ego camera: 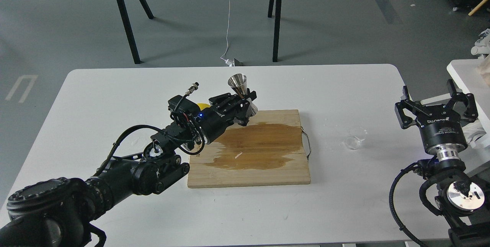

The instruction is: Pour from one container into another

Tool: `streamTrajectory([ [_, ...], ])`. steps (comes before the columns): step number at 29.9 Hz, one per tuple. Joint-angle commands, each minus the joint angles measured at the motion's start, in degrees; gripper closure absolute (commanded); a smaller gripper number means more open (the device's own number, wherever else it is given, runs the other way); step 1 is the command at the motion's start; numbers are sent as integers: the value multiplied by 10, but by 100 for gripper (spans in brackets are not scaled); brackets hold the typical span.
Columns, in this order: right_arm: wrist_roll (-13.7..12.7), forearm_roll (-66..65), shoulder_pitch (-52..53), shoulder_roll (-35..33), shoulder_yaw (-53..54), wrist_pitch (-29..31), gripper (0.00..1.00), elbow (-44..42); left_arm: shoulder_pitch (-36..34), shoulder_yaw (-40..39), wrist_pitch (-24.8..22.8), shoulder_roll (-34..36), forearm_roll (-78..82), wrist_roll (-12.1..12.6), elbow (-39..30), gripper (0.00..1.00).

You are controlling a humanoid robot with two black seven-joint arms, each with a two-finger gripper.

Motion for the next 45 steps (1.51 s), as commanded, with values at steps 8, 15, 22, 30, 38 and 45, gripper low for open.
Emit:
streamTrajectory([
  [8, 0, 0, 0, 0, -2, 0, 2, -2, 52, 4, 0, 0, 1, 0, -58, 82],
  [15, 0, 0, 0, 0, -2, 0, 2, -4, 66, 10, 0, 0, 0, 0, -69, 80],
  [22, 0, 0, 0, 0, -2, 0, 2, -4, 68, 10, 0, 0, 0, 0, -70, 71],
  [30, 0, 0, -2, 0, -2, 0, 2, -4, 70, 12, 0, 0, -1, 0, -68, 64],
  [38, 0, 0, -2, 0, -2, 0, 2, -4, 71, 13, 0, 0, -2, 0, -62, 63],
  [45, 0, 0, -2, 0, -1, 0, 2, -4, 70, 13, 0, 0, -3, 0, -60, 63],
])
